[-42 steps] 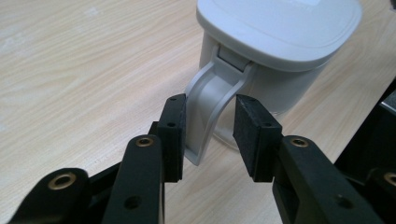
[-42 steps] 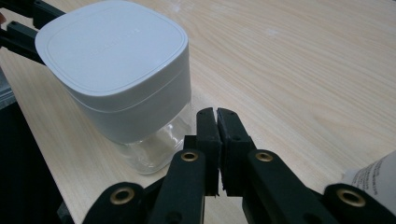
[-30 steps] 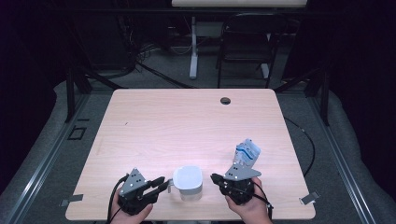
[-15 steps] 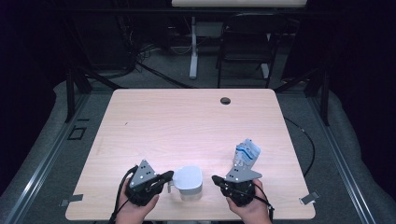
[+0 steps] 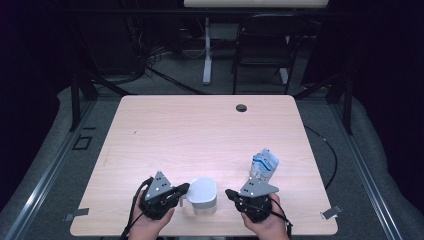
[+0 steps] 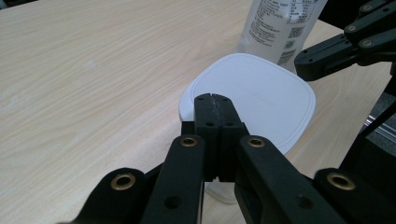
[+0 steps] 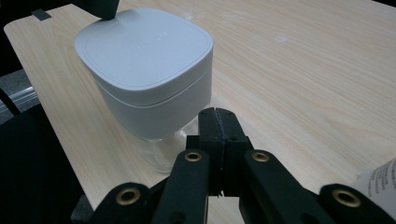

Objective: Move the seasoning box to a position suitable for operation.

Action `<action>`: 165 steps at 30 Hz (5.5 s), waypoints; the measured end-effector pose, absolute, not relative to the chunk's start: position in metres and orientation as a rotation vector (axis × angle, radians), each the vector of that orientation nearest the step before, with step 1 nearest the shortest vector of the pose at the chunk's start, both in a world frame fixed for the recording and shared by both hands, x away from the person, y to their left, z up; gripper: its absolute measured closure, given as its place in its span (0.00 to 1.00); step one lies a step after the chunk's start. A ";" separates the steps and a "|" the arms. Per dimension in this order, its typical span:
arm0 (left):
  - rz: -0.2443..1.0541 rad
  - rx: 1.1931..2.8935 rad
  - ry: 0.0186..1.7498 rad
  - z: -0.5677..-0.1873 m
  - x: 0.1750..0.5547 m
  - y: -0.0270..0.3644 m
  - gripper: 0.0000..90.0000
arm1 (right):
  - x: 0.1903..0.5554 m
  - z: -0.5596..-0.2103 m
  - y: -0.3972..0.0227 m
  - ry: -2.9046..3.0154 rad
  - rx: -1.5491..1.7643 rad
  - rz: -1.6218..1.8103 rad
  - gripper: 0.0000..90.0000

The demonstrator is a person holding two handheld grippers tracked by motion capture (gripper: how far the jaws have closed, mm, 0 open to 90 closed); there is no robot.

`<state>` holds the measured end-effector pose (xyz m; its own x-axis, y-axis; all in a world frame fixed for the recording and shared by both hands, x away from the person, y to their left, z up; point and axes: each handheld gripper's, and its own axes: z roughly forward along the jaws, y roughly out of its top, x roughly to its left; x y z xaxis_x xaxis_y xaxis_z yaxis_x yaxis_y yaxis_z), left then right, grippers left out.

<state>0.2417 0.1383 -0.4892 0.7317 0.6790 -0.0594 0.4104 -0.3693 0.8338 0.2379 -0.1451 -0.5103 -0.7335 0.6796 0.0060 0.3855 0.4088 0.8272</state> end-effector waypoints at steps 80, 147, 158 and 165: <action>0.371 1.983 0.841 -0.493 0.242 0.144 1.00 | 0.228 -0.510 -0.124 2.402 0.826 1.302 1.00; 0.412 1.900 1.036 -0.519 0.232 0.198 0.69 | 0.240 -0.501 -0.119 2.371 0.855 1.359 1.00; 0.419 1.892 1.035 -0.516 0.228 0.199 0.67 | 0.239 -0.497 -0.117 2.363 0.848 1.370 1.00; 0.428 1.913 1.015 -0.516 0.226 0.194 0.67 | 0.238 -0.494 -0.116 2.356 0.842 1.379 1.00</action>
